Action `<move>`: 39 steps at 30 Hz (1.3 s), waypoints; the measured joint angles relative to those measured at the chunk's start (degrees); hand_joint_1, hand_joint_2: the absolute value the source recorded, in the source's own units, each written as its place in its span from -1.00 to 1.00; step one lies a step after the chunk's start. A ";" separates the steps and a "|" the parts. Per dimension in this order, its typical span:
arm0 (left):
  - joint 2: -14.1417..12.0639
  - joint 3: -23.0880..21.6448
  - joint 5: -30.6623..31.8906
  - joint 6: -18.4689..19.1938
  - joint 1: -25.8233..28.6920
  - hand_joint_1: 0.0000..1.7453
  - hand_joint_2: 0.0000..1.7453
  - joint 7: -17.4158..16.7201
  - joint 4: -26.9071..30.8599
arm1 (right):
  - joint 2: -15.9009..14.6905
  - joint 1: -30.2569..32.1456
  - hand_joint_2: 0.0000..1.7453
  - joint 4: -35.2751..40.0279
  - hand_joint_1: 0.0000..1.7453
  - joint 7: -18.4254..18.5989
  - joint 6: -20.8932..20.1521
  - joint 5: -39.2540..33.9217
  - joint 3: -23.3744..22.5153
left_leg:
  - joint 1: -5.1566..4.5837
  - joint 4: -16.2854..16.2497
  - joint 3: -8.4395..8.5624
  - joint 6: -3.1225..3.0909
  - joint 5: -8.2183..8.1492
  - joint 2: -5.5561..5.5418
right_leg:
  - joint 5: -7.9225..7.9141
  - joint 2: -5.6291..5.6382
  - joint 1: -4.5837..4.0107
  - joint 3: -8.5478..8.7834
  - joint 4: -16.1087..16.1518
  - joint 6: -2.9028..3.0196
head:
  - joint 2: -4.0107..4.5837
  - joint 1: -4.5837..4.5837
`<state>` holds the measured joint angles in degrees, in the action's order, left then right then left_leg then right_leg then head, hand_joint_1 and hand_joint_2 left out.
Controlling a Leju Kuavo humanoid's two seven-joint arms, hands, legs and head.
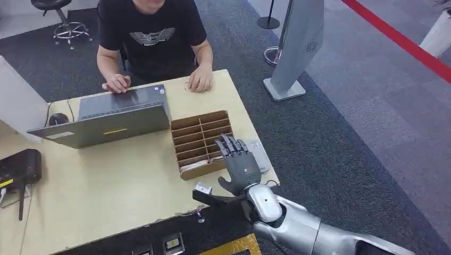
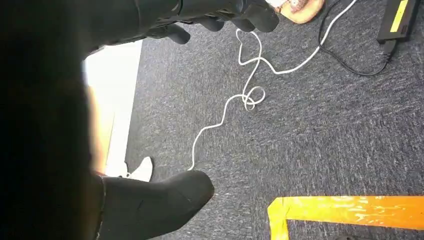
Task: Pass the card to the sensor for recognition and then transmit it.
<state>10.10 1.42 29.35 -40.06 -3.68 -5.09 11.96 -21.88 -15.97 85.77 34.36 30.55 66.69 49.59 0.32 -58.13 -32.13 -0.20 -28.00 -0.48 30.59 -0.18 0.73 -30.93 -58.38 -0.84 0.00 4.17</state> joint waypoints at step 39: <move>0.00 0.00 -0.35 0.00 0.00 -1.00 1.00 0.00 0.00 | 0.00 -0.08 1.00 -3.56 -0.80 0.17 1.33 -0.35 -1.38 | 0.00 0.00 0.00 0.00 0.00 0.00 | 0.00 0.00 0.00 0.01 0.00 0.00 | 0.00 0.00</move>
<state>10.10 1.42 29.00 -40.06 -3.68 -5.09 11.96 -21.88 -16.05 82.20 34.53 31.89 66.34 48.22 0.32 -58.13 -32.13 -0.20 -28.00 -0.48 30.59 -0.19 0.73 -30.92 -58.38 -0.84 0.00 4.17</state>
